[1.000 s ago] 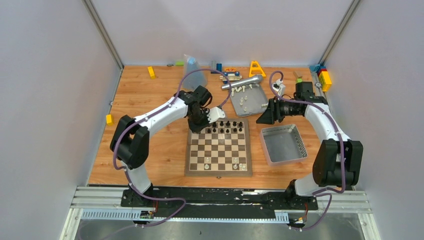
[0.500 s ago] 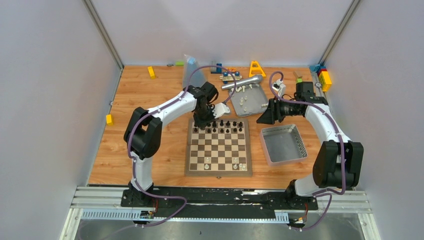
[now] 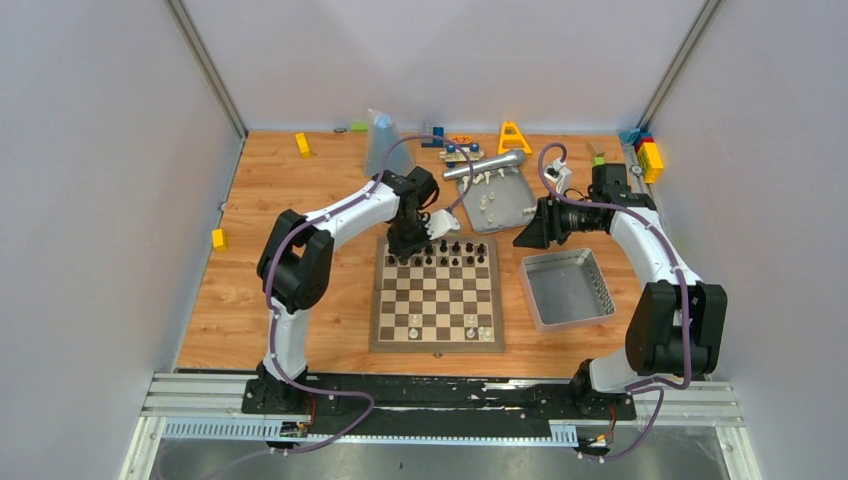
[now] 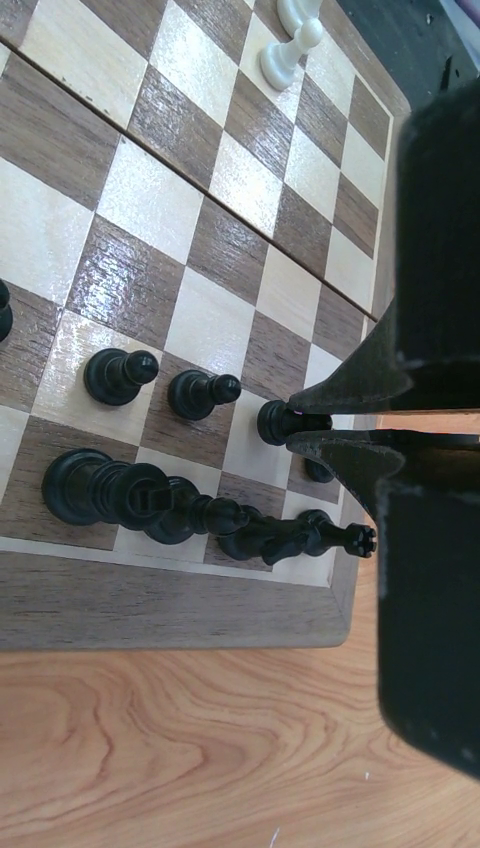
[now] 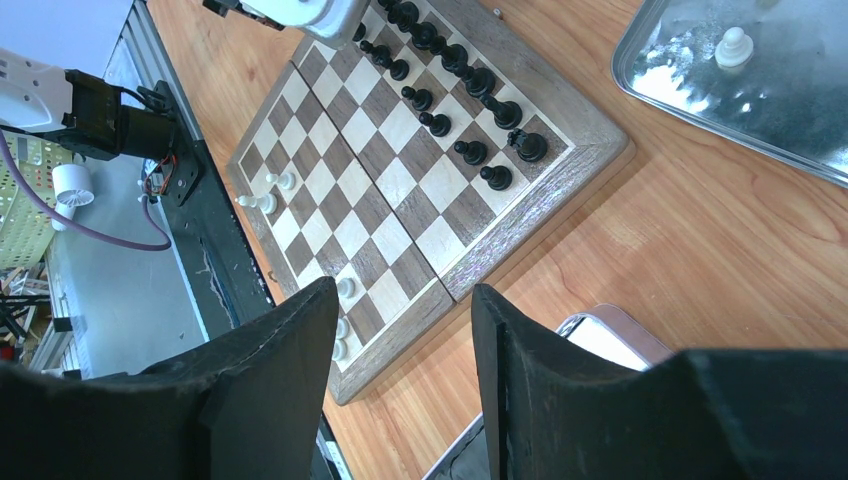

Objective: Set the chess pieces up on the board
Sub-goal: Place the chess piece on the chessboard.

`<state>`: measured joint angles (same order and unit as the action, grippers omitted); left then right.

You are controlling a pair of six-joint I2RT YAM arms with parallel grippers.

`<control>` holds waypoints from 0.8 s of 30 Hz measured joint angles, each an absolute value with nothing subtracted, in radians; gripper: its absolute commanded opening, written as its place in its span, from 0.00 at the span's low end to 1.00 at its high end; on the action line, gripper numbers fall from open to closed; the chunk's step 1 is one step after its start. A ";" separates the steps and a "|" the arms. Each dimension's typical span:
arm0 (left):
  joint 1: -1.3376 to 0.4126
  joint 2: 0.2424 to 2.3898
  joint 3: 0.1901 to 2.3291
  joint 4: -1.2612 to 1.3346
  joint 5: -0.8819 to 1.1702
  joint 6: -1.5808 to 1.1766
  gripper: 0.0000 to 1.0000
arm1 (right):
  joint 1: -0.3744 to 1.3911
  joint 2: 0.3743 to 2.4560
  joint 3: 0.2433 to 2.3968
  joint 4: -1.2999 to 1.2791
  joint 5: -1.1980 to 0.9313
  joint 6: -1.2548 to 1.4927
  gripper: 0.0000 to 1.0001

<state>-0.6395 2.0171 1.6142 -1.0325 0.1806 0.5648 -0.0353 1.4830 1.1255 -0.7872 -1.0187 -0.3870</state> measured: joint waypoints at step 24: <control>-0.640 2.067 1.666 -1.087 0.155 0.559 0.07 | -0.035 1.488 1.126 -0.788 -1.019 -0.388 0.52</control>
<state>-0.6395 2.0666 1.6657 -1.0866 0.1551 0.5587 -0.0353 1.4876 1.1255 -0.7876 -1.0187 -0.3878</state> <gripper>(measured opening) 0.071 0.526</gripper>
